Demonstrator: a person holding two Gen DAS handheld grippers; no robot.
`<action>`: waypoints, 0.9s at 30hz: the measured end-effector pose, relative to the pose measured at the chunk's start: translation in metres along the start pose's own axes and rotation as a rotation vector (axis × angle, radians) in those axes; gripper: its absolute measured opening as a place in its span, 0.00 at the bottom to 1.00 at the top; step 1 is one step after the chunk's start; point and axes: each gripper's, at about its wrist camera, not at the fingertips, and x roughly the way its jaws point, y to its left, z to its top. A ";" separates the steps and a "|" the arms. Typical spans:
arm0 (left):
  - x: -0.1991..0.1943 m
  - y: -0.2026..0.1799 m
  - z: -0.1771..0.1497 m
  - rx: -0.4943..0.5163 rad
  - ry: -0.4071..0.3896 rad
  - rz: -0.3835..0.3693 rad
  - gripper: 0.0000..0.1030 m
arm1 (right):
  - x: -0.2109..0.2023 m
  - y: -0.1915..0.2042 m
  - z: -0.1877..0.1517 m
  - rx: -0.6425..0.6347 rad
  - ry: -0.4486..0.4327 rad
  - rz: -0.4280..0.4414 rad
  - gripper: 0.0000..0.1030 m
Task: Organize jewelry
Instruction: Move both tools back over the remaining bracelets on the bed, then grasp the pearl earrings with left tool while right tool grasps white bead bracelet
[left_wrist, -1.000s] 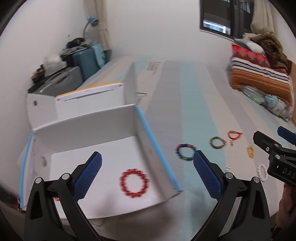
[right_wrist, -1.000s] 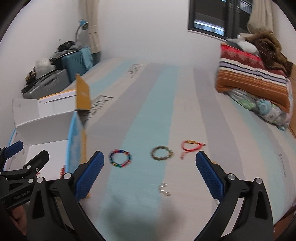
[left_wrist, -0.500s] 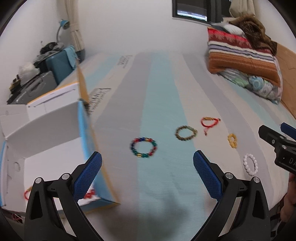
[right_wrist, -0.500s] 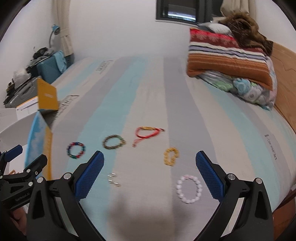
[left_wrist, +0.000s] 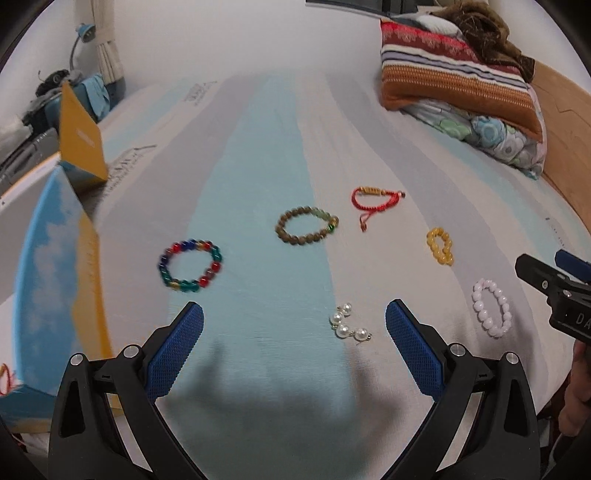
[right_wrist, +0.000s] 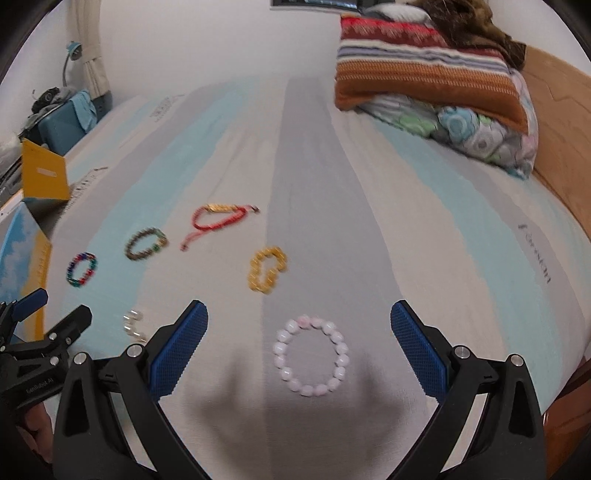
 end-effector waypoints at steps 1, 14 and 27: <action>0.006 -0.002 -0.001 0.000 0.008 -0.001 0.94 | 0.006 -0.004 -0.003 0.005 0.011 -0.002 0.93; 0.058 -0.011 -0.016 0.023 0.066 0.016 0.92 | 0.058 -0.024 -0.031 0.019 0.098 -0.043 0.93; 0.063 -0.014 -0.018 0.045 0.071 0.015 0.57 | 0.070 -0.026 -0.041 0.035 0.126 0.016 0.69</action>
